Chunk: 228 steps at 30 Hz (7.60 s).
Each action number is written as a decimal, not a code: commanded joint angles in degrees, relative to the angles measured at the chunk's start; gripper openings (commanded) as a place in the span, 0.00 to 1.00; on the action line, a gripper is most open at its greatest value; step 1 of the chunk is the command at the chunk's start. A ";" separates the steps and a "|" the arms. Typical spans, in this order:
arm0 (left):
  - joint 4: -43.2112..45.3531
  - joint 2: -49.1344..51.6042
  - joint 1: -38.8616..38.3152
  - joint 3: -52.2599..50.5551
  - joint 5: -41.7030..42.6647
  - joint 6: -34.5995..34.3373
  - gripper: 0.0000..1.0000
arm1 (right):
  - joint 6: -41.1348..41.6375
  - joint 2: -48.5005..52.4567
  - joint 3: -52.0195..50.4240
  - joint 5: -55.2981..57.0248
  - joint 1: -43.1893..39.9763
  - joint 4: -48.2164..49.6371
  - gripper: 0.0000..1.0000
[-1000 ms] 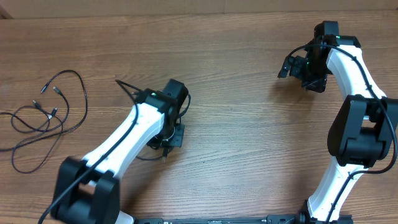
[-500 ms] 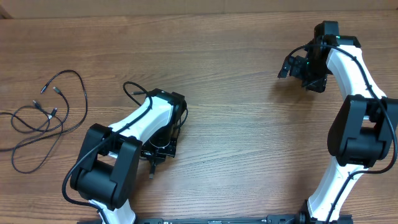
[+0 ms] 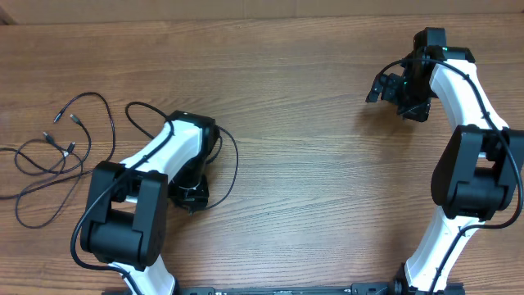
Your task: Untangle cables
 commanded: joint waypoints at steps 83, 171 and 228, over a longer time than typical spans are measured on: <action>59.39 2.89 -0.72 -3.96 4.02 -12.59 0.74 | -0.09 -1.86 0.48 0.33 0.13 0.11 1.00; 19.52 14.47 3.08 19.91 13.73 12.94 0.41 | -0.09 -1.86 0.48 0.33 0.13 0.11 1.00; 31.50 17.92 -2.03 19.74 13.68 -13.60 0.54 | -0.09 -1.84 0.48 0.33 0.13 1.40 1.00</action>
